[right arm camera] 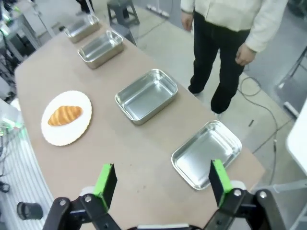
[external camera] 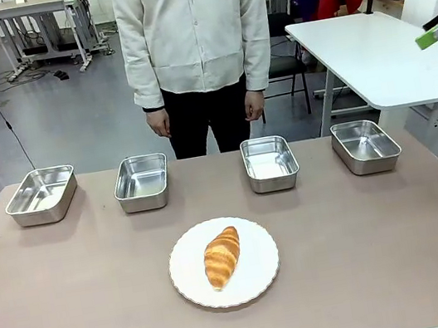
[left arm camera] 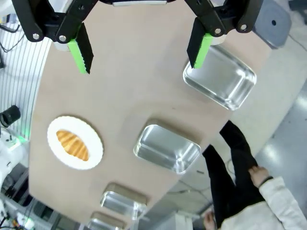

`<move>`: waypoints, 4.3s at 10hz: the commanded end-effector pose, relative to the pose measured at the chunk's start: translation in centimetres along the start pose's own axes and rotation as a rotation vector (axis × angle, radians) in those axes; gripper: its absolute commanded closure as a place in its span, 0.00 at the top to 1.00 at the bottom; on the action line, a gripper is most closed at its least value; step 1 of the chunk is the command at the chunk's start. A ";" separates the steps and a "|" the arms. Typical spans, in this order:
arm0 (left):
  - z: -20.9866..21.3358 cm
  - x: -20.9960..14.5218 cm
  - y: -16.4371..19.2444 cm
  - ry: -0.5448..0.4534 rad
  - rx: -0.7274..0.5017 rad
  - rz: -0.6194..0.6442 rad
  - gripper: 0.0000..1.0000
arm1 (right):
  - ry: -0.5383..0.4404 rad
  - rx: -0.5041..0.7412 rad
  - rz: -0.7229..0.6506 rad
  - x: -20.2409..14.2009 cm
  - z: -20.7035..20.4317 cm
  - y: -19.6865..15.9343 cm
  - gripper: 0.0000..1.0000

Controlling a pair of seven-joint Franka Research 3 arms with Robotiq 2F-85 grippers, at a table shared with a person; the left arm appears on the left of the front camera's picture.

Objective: Place the bread in the container.
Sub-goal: Place the Butter Roll into the Airtight Container indicated by the human.

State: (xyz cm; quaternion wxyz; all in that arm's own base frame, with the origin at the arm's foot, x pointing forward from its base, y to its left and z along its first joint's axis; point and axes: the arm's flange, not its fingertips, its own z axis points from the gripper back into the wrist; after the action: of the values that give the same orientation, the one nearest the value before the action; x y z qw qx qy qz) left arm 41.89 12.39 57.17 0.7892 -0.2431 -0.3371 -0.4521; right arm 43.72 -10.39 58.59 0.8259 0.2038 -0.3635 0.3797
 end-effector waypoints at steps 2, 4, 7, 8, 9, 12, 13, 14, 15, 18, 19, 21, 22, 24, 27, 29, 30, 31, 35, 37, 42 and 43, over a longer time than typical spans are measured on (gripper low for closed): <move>0.9 0.1 0.7 -0.087 -0.021 -0.006 1.00 | -0.058 0.059 0.019 -0.7 0.4 -1.4 1.00; 0.3 0.2 0.9 -0.100 -0.052 0.032 1.00 | -0.067 0.061 0.017 -0.7 0.6 -1.6 1.00; 0.1 -0.1 0.6 -0.083 -0.038 0.031 1.00 | -0.048 0.056 -0.013 -1.1 0.5 -1.2 1.00; 0.1 -0.1 0.6 -0.083 -0.038 0.031 1.00 | -0.048 0.056 -0.013 -1.1 0.5 -1.2 1.00; 0.1 -0.1 0.6 -0.083 -0.038 0.031 1.00 | -0.048 0.056 -0.013 -1.1 0.5 -1.2 1.00; 0.1 -0.1 0.6 -0.083 -0.038 0.031 1.00 | -0.048 0.056 -0.013 -1.1 0.5 -1.2 1.00; 0.1 -0.1 0.6 -0.083 -0.038 0.031 1.00 | -0.048 0.056 -0.013 -1.1 0.5 -1.2 1.00; 0.1 -0.1 0.6 -0.083 -0.038 0.031 1.00 | -0.048 0.056 -0.013 -1.1 0.5 -1.2 1.00; 0.1 -0.1 0.6 -0.083 -0.038 0.031 1.00 | -0.048 0.056 -0.013 -1.1 0.5 -1.2 1.00; 0.1 -0.1 0.6 -0.083 -0.038 0.031 1.00 | -0.048 0.056 -0.013 -1.1 0.5 -1.2 1.00; 0.1 -0.1 0.6 -0.083 -0.038 0.031 1.00 | -0.048 0.056 -0.013 -1.1 0.5 -1.2 1.00; 0.1 -0.1 0.6 -0.083 -0.038 0.031 1.00 | -0.048 0.056 -0.013 -1.1 0.5 -1.2 1.00; 0.1 -0.1 0.6 -0.083 -0.038 0.031 1.00 | -0.048 0.056 -0.013 -1.1 0.5 -1.2 1.00; 0.1 -0.1 0.6 -0.083 -0.038 0.031 1.00 | -0.048 0.056 -0.013 -1.1 0.5 -1.2 1.00; 0.1 -0.1 0.6 -0.083 -0.038 0.031 1.00 | -0.048 0.056 -0.013 -1.1 0.5 -1.2 1.00; 0.1 -0.1 0.6 -0.083 -0.038 0.031 1.00 | -0.048 0.056 -0.013 -1.1 0.5 -1.2 1.00; 0.1 -0.1 0.6 -0.083 -0.038 0.031 1.00 | -0.048 0.056 -0.013 -1.1 0.5 -1.2 1.00; 0.1 -0.1 0.6 -0.083 -0.038 0.031 1.00 | -0.048 0.056 -0.013 -1.1 0.5 -1.2 1.00; 0.1 -0.1 0.6 -0.083 -0.038 0.031 1.00 | -0.048 0.056 -0.013 -1.1 0.5 -1.2 1.00; 0.1 -0.1 0.6 -0.083 -0.038 0.031 1.00 | -0.048 0.056 -0.013 -1.1 0.5 -1.2 1.00; 0.1 -0.1 0.6 -0.083 -0.038 0.031 1.00 | -0.048 0.056 -0.013 -1.1 0.5 -1.2 1.00; 0.1 -0.1 0.6 -0.083 -0.038 0.031 1.00 | -0.048 0.056 -0.013 -1.1 0.5 -1.2 1.00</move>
State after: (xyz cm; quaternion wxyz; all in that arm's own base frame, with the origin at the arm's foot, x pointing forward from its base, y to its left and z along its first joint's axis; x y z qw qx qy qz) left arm 42.60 12.86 56.90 0.7842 -0.2774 -0.3502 -0.4306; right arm 43.77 -12.08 58.09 0.8202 0.2335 -0.3612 0.3773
